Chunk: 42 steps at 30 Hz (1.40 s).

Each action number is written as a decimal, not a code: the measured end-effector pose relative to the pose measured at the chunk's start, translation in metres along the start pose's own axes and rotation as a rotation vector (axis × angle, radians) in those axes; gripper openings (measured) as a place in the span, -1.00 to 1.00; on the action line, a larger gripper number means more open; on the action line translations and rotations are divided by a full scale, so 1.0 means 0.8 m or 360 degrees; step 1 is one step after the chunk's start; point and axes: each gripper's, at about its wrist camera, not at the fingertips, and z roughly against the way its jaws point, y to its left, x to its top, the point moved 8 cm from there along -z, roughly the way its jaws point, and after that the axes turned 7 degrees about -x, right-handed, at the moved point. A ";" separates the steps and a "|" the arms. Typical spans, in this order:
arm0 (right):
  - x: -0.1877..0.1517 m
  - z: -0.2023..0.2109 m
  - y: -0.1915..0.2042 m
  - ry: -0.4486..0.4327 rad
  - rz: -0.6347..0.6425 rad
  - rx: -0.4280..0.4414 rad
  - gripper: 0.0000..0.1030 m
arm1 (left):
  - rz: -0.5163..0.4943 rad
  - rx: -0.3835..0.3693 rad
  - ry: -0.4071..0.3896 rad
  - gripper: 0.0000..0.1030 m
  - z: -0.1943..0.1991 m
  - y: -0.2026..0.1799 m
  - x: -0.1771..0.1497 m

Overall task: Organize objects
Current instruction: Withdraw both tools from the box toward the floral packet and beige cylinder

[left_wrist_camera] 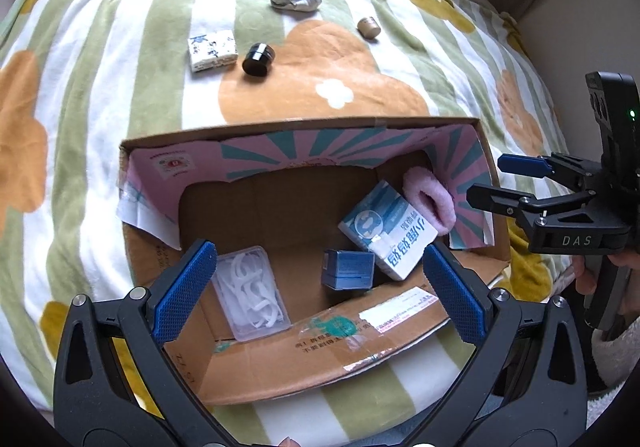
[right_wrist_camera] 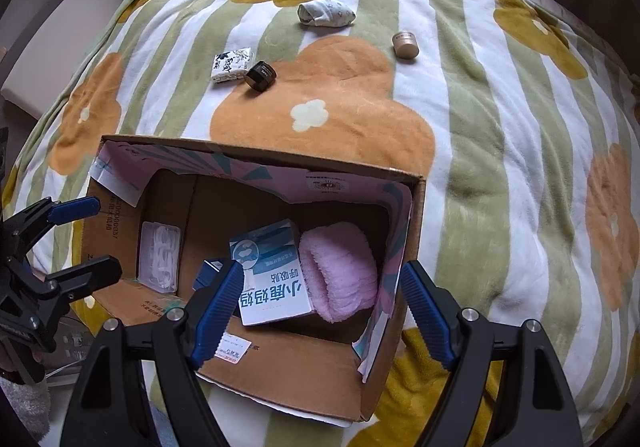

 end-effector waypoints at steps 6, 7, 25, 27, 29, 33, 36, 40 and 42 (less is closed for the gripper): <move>0.017 0.014 -0.001 -0.0060 -0.0001 -0.0009 0.51 | 0.0055 -0.0006 -0.0028 0.99 0.017 0.010 0.024; 0.022 0.018 -0.003 -0.0085 -0.0005 -0.0019 0.51 | 0.0075 -0.0016 -0.0040 0.99 0.021 0.012 0.030; 0.184 0.061 -0.050 -0.0422 -0.0014 -0.0143 0.50 | 0.0222 0.0117 -0.0130 0.99 0.040 0.089 0.214; 0.201 0.060 -0.059 -0.0459 -0.0012 -0.0154 0.51 | 0.0304 0.0088 -0.0113 0.99 0.024 0.101 0.234; 0.213 0.053 -0.067 -0.0462 -0.0006 -0.0167 0.51 | 0.0378 0.0099 -0.0076 0.99 0.003 0.113 0.246; 0.239 0.026 -0.088 -0.0462 -0.0021 -0.0159 0.51 | 0.0510 0.0130 -0.0030 0.99 -0.045 0.134 0.263; 0.254 -0.001 -0.100 -0.0445 -0.0048 -0.0138 0.51 | 0.0571 0.0152 0.0008 0.99 -0.078 0.147 0.269; 0.267 -0.035 -0.112 -0.0434 -0.0073 -0.0126 0.51 | 0.0590 0.0199 0.0074 0.99 -0.116 0.164 0.271; 0.270 -0.057 -0.114 -0.0405 -0.0071 -0.0129 0.51 | 0.0620 0.0217 0.0094 0.99 -0.133 0.175 0.271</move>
